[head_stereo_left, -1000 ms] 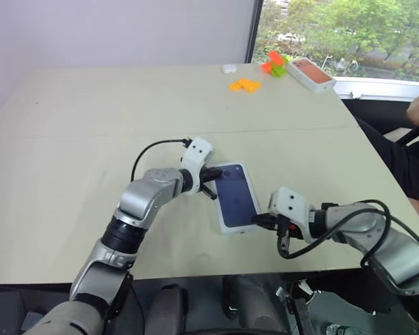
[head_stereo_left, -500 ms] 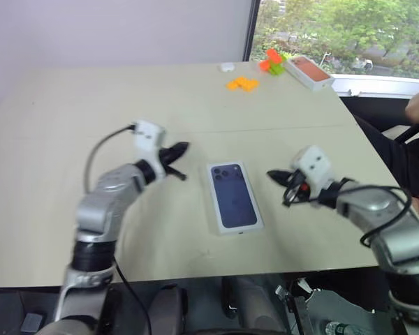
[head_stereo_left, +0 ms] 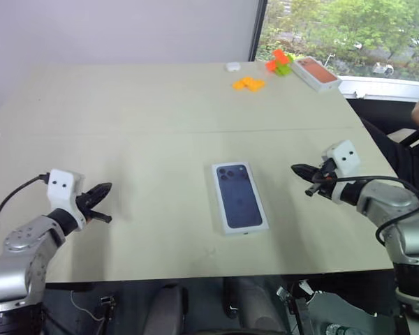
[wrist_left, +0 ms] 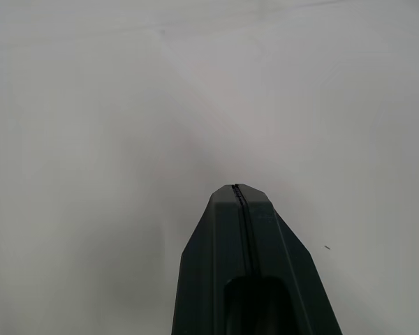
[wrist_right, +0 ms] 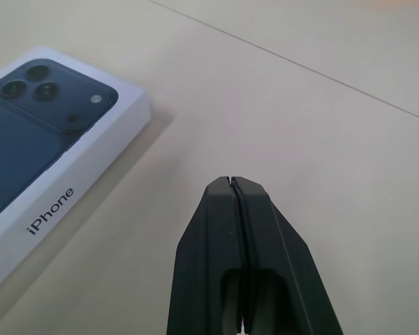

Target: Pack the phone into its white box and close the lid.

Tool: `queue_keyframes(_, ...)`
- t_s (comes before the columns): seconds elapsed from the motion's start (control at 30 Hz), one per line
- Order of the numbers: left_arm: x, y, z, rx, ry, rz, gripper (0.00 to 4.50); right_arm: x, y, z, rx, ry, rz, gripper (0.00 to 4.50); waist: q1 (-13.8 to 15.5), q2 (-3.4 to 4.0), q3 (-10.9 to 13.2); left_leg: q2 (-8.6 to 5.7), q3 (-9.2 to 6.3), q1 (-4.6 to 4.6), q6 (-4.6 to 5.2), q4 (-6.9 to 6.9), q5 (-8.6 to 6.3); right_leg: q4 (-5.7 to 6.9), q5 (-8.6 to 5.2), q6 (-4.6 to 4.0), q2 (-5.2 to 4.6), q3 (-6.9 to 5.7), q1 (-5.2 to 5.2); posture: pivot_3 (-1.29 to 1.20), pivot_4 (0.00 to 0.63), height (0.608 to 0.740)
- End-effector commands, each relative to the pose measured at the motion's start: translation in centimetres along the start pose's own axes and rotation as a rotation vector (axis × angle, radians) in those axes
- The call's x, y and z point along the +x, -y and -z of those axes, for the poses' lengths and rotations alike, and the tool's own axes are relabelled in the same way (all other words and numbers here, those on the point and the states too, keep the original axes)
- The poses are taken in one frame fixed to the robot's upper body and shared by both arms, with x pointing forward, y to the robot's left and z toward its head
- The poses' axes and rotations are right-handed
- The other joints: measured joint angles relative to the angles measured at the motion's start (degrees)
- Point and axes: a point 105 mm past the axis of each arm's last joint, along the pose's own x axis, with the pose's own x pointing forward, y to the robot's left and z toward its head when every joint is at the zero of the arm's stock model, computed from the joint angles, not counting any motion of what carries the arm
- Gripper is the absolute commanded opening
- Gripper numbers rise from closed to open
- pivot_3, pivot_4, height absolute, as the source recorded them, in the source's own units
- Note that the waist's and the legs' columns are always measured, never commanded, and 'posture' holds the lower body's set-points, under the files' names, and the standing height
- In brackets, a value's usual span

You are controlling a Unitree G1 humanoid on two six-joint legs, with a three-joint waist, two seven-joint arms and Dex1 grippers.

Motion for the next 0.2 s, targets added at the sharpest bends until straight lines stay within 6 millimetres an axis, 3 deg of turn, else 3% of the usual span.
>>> queue_keyframes(0.03, -0.6, -0.7, -1.4, 0.017, 0.057, -0.019, 0.00, -0.5, -0.2, -1.2, -0.003, 0.073, 0.000, 0.03, 0.0, 0.00, 0.0, 0.02, -0.01, 0.01, 0.00, 0.00, 0.00, 0.02, 0.00, 0.00, 0.04, 0.00, 0.00, 0.00, 0.150, 0.740)
queue_keyframes(0.2, -0.2, -1.4, -1.6, 0.022, 0.056, -0.037, 0.00, -0.6, -1.3, -1.5, 0.008, 0.113, -0.040, 0.03, -0.1, 0.01, 0.0, 0.11, -0.01, 0.03, 0.00, -0.01, 0.00, 0.07, 0.10, 0.09, 0.24, -0.04, -0.02, 0.00, 0.150, 0.740)
